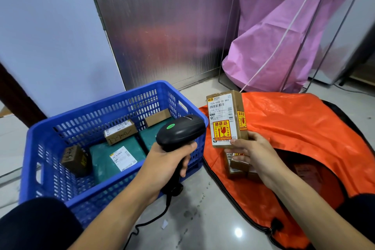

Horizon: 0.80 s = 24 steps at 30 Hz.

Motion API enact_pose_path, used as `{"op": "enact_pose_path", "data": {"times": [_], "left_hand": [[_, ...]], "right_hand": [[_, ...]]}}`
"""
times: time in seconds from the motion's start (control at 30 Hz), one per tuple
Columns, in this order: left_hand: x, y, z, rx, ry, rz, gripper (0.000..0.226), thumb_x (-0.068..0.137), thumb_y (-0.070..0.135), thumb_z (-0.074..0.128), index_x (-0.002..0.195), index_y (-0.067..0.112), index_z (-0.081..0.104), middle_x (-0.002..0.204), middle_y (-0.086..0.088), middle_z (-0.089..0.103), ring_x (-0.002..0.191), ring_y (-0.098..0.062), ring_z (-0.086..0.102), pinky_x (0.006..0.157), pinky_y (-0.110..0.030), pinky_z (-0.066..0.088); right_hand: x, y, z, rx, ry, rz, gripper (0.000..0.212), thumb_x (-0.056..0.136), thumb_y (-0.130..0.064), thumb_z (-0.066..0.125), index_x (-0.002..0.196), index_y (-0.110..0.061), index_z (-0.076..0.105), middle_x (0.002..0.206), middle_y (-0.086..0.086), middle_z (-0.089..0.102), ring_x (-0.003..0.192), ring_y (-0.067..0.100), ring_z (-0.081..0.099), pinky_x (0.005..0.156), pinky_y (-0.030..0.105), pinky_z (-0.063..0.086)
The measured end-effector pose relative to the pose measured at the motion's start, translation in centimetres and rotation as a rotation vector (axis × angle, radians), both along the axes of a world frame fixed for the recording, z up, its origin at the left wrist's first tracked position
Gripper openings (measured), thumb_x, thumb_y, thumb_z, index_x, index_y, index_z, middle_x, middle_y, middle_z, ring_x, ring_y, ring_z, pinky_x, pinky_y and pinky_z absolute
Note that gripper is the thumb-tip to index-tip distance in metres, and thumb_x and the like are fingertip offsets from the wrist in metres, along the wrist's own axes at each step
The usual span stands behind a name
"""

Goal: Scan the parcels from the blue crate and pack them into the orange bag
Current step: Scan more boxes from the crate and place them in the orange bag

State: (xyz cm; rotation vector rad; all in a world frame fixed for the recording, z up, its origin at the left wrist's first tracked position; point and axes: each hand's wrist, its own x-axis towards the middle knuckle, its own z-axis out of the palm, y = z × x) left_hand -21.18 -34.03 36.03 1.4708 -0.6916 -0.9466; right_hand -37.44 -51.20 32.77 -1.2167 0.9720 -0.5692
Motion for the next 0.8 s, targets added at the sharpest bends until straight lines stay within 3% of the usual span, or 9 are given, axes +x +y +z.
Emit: {"op": "enact_pose_path", "data": {"times": [0.17,0.53,0.8], "left_hand": [[0.08,-0.06,-0.09,-0.008,0.019,0.038,0.023,0.092,0.028,0.075,0.070,0.032,0.071,0.062,-0.005,0.054,0.053,-0.020,0.048,0.059,-0.033,0.044],[0.28,0.03,-0.16,-0.012,0.032,0.030,0.019,0.093,0.028,0.075,0.075,0.034,0.073,0.061,-0.005,0.052,0.051,-0.020,0.047,0.058,-0.033,0.043],[0.50,-0.06,-0.42,-0.030,0.057,0.050,0.019,0.093,0.027,0.075,0.074,0.031,0.073,0.060,-0.005,0.050,0.050,-0.020,0.044,0.057,-0.034,0.041]], "right_hand": [[-0.06,0.07,0.10,0.006,0.001,0.004,0.043,0.093,-0.008,0.071,0.131,-0.014,0.052,0.102,0.004,0.080,0.092,0.025,0.078,0.074,0.033,0.057],[0.05,0.38,0.15,-0.004,0.007,-0.002,0.044,0.093,-0.009,0.071,0.132,-0.013,0.052,0.102,0.004,0.080,0.091,0.026,0.078,0.083,0.039,0.059],[0.06,0.55,0.31,-0.002,0.010,0.003,0.043,0.094,-0.010,0.070,0.132,-0.014,0.052,0.103,0.003,0.080,0.091,0.023,0.078,0.080,0.036,0.059]]}}
